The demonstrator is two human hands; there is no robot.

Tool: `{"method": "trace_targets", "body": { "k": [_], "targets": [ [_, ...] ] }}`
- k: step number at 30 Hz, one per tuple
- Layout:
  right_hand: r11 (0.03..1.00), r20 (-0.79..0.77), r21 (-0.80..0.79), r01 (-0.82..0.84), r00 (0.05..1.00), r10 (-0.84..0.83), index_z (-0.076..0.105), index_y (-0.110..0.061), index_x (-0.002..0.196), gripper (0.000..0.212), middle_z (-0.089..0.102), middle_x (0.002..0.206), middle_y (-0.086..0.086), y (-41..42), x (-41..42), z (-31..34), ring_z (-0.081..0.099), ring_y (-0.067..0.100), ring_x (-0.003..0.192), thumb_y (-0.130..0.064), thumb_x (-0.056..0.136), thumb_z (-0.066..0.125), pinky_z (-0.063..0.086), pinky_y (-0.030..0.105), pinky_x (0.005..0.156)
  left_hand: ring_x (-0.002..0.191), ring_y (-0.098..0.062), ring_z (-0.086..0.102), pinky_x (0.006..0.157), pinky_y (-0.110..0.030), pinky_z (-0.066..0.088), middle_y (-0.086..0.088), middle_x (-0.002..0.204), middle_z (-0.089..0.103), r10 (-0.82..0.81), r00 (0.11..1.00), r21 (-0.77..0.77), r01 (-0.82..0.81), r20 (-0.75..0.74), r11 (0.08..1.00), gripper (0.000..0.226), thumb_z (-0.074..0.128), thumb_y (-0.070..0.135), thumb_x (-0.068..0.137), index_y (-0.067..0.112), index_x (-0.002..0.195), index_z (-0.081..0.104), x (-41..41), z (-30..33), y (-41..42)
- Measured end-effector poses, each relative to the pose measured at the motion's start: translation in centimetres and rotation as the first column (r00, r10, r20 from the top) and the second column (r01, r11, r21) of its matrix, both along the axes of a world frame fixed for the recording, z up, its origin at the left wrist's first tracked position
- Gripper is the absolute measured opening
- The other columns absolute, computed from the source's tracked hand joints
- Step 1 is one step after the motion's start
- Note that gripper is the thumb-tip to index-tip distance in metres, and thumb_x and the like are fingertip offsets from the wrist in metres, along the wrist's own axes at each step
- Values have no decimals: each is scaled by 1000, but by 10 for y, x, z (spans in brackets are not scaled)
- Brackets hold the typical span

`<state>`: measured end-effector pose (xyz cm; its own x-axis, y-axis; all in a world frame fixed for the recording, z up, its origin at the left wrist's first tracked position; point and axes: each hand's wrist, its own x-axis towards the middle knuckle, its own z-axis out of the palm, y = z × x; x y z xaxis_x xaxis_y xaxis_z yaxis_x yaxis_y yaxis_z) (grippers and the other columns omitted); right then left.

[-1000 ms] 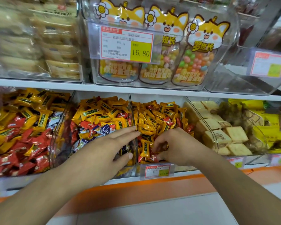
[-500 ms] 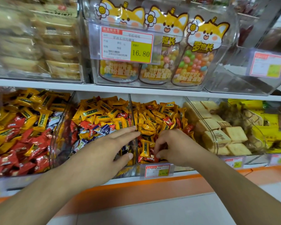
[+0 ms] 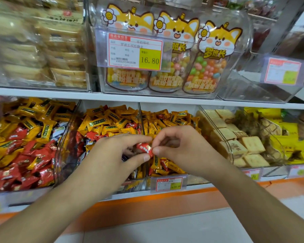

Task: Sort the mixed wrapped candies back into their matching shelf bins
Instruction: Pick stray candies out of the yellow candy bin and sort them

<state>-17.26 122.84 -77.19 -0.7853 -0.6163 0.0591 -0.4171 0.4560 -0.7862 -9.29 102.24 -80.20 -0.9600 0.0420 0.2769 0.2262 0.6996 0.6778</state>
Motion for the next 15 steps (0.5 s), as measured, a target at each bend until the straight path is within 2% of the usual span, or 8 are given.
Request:
{"method": "trace_targets", "body": {
  "k": [2,4,6,9,10,12,15],
  "targets": [
    [998,6,-54,39,999,-38,76,-22,90,8,74,87,-6,-1,-3,-5,71,11,87,-15,94,75,57,24,75,99,15,60,78,0,44,32,97,68,56,998,-2,-56,-13,998,29,72,50,86,55,114,71,1,-1,-3],
    [994,-35,-13,105,994,-105,76,-27,96,10,72,91,-9,3,-11,-16,69,7,91,-17,96,72,54,21,76,98,16,58,79,-3,46,32,91,66,103,995,15,-103,2,995,22,73,48,86,53,108,73,3,-3,-6],
    [978,-126,148,147,984,-129,74,-36,106,16,70,99,-14,10,-20,-30,66,2,96,-24,97,70,53,23,82,97,15,58,80,-6,47,30,92,66,133,991,20,-134,12,991,22,74,47,87,53,107,72,3,-3,-10],
    [931,-128,362,40,992,7,70,-45,119,26,65,121,-22,12,-22,-45,58,-2,114,-38,94,73,49,25,96,99,12,58,83,-12,51,26,94,69,149,989,18,-149,14,989,21,74,47,87,50,107,72,1,-3,-12],
    [919,-126,394,10,991,44,72,-43,116,23,65,123,-23,12,-22,-48,56,-3,117,-39,93,74,48,26,100,99,11,58,83,-12,51,26,95,69,147,989,17,-148,16,989,21,74,46,87,50,107,72,1,-2,-12],
    [897,-172,441,35,984,46,77,-35,97,7,68,111,-19,12,-25,-51,61,0,107,-40,92,74,53,33,97,101,12,57,79,-9,49,26,96,69,142,990,6,-142,18,990,20,74,46,87,49,107,72,0,-1,-11],
    [870,-255,471,148,967,-26,73,-31,77,19,65,93,-15,15,-31,-50,62,7,89,-45,90,74,59,41,80,102,18,53,72,-2,45,28,95,66,131,991,-3,-131,23,991,19,73,44,88,50,106,71,0,0,-11]
  ]
}}
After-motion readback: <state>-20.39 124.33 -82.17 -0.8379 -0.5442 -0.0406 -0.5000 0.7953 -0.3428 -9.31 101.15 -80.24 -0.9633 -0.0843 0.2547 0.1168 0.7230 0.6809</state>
